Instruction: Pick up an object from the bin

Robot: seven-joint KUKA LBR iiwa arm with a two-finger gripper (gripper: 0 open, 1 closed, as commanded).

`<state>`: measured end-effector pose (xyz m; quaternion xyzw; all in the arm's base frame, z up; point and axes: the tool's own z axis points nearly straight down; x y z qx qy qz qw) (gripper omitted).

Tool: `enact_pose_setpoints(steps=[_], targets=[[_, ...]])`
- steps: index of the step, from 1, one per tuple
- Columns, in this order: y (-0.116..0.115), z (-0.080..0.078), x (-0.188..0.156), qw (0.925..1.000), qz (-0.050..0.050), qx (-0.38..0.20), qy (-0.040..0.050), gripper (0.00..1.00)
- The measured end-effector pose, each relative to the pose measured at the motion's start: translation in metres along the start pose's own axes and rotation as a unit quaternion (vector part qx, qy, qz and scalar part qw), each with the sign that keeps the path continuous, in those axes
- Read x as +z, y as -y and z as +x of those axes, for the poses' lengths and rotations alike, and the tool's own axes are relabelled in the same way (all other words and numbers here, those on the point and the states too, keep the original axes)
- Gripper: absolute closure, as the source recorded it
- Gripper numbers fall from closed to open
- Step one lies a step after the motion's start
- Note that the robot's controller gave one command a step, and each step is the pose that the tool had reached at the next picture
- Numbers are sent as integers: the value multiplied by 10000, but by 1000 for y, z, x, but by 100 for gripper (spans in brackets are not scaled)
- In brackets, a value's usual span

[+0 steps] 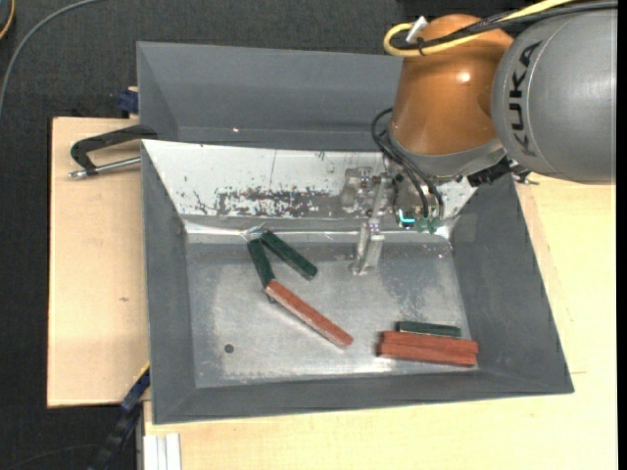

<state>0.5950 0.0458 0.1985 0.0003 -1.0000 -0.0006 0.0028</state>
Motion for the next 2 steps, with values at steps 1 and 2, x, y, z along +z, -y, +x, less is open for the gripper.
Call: enact_pose_setpoints(steps=[1, 2], targets=[[-26, 21, 121, 9991, 2, 414, -7, 0], [-12, -5, 65, 9851, -12, 1716, 75, 0]])
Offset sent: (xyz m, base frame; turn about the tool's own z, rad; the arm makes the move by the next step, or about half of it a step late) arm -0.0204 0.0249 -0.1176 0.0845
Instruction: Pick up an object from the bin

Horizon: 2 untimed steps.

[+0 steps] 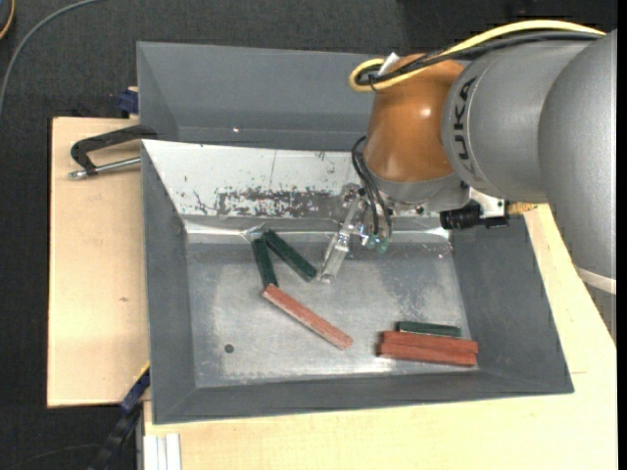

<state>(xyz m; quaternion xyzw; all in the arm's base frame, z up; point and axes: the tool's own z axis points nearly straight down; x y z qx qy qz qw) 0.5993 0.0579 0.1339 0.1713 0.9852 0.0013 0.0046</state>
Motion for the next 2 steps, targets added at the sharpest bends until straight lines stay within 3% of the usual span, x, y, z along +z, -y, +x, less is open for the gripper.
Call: enact_pose_setpoints(steps=[1, 2], targets=[[-36, 31, 64, 9906, 27, 1369, -63, 0], [-36, 29, 62, 9906, 8, 1366, -37, 100]])
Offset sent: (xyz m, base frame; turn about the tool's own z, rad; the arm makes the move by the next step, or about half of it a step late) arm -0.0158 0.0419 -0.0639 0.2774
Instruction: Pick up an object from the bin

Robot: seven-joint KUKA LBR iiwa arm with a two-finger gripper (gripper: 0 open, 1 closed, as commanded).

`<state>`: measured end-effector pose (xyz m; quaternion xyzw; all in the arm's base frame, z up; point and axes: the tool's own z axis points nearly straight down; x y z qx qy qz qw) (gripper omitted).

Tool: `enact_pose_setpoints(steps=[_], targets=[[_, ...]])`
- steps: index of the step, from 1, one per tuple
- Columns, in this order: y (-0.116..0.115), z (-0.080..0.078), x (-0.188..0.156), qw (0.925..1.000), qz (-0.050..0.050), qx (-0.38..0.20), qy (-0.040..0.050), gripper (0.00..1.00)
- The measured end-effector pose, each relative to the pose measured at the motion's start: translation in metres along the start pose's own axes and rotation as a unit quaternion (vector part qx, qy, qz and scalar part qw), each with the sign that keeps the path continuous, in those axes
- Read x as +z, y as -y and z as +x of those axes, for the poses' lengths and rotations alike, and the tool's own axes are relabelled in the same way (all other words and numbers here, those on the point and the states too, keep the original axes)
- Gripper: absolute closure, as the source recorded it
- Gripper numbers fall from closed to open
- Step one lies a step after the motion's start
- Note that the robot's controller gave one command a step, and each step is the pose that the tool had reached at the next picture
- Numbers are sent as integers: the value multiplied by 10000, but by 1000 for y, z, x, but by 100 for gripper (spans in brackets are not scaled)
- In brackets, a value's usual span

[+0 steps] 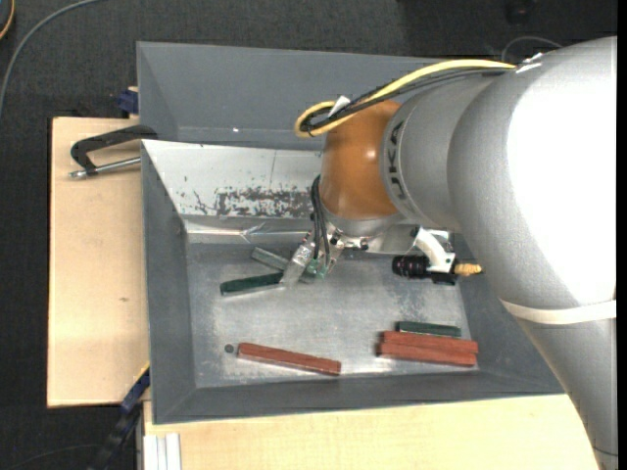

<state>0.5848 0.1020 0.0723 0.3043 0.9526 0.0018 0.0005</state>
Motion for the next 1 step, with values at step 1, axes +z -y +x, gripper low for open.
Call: enact_pose_setpoints(steps=[1], targets=[[1, 6, -129, 9998, -32, -174, 43, 100]])
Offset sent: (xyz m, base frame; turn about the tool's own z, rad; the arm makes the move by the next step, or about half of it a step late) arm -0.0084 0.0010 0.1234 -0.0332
